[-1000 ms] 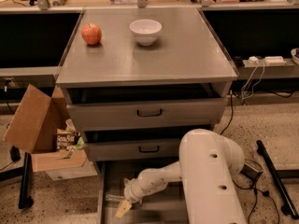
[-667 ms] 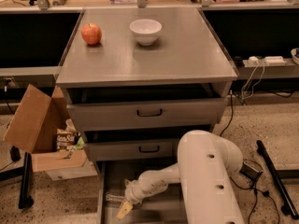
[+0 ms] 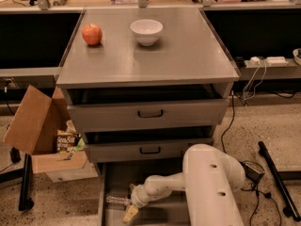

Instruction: Pick water bottle from bottom drawer and place on counter

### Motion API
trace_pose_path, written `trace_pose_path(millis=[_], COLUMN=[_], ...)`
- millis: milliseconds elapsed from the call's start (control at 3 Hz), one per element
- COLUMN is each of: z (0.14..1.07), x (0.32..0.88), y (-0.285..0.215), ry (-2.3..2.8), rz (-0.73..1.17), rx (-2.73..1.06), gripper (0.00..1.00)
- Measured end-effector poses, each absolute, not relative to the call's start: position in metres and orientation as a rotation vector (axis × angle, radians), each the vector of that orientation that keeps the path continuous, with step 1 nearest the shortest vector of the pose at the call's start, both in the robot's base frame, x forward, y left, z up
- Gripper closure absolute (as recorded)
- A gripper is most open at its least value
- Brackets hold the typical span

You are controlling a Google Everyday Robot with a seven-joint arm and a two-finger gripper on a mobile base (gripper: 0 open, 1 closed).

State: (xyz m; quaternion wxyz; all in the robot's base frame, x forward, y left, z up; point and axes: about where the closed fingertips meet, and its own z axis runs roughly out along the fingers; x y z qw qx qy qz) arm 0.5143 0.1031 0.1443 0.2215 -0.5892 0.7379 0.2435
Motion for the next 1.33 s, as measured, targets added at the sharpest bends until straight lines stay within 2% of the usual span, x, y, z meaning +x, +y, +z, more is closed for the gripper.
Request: trace_pose_path(millis=[333,1000,1333], z=[0.125,0.117,0.143], x=[0.52,0.525,0.523], y=[0.102,0.097,0.097], ry=[2.042,2.018,1.945], rz=[0.686,0.687,0.703], rx=[-1.632,-1.625,-1.629], gripper=[0.15,0.62,0.85])
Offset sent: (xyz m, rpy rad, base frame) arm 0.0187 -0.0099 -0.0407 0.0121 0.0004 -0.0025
